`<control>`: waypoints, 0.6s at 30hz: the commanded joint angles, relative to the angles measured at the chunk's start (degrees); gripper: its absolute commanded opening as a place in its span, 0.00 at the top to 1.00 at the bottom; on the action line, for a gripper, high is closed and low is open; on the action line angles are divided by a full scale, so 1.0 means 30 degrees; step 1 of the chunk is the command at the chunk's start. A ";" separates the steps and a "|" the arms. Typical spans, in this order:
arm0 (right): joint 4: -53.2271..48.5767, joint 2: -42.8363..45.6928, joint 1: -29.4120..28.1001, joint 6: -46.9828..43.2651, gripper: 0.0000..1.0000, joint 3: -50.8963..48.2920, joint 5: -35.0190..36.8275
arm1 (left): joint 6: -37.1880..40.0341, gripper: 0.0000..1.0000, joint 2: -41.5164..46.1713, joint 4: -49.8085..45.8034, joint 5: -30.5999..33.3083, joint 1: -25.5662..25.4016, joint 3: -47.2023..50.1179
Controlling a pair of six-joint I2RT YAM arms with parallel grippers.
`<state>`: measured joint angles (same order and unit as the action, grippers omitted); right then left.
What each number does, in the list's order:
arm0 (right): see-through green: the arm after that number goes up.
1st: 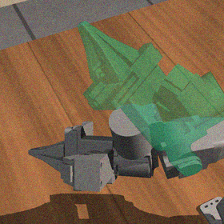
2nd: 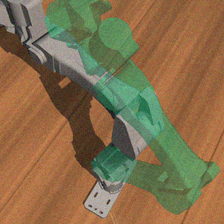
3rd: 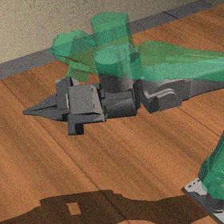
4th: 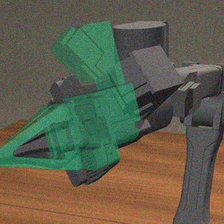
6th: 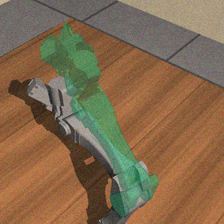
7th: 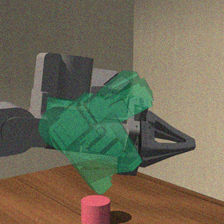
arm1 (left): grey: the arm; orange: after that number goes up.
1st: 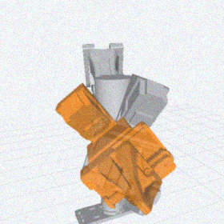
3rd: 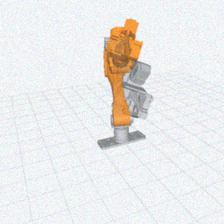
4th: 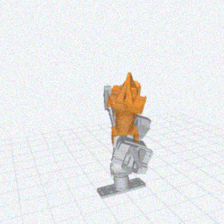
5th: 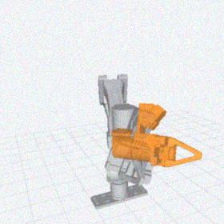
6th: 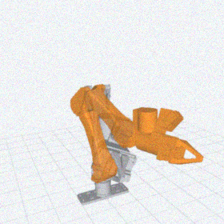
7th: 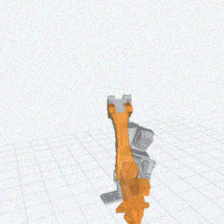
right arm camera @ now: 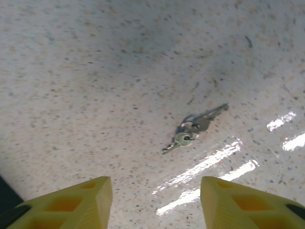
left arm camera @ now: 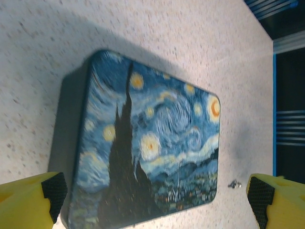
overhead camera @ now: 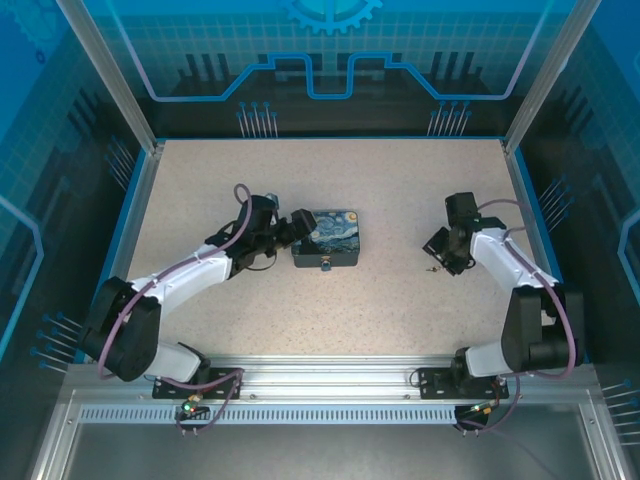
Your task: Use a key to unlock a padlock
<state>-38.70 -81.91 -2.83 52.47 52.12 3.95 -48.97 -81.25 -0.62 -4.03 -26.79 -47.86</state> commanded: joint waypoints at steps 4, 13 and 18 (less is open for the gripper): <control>-0.1122 -0.2109 0.0190 0.0975 0.60 0.0765 0.0539 | 0.0312 0.01 -0.0086 -0.0381 0.0092 -0.1156 -0.0497; -0.1192 -0.3460 0.0253 0.1379 0.60 0.1127 0.1197 | 0.0208 0.01 -0.0218 0.0148 -0.0123 -0.1468 -0.0323; -0.1382 -0.4207 0.0377 0.1474 0.60 0.1571 0.1653 | 0.0092 0.01 -0.0413 0.0432 -0.0294 -0.1464 -0.0164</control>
<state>-40.58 -93.19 -2.81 55.64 55.11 6.98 -49.04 -81.71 -0.75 -4.10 -30.65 -47.86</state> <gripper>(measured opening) 0.398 0.989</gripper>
